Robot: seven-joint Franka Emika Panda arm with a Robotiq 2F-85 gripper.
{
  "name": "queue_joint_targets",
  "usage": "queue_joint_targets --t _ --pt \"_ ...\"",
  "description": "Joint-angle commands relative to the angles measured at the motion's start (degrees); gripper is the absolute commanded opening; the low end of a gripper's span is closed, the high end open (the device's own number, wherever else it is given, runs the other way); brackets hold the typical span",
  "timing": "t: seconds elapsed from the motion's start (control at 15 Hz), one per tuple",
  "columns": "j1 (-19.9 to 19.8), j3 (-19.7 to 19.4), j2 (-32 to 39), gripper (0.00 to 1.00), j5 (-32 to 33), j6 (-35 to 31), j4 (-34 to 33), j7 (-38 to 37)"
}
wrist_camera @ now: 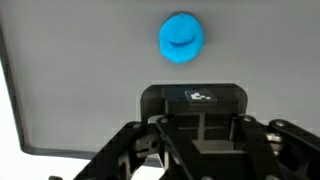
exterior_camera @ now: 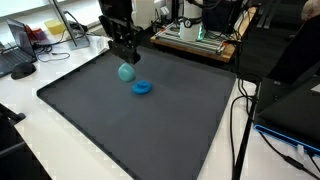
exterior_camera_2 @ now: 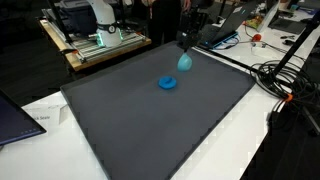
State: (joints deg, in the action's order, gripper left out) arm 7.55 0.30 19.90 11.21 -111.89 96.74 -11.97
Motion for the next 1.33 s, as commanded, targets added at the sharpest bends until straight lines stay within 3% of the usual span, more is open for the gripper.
queue_joint_targets --t 0.0,0.53,1.27 --pt "3.0 0.2 5.0 0.22 3.3 7.7 -7.7 -5.3" --pt "12.1 -1.3 15.9 0.22 13.4 16.9 -20.3 -18.4" --pt "18.9 -5.1 31.8 0.22 19.9 30.5 -37.0 -22.3"
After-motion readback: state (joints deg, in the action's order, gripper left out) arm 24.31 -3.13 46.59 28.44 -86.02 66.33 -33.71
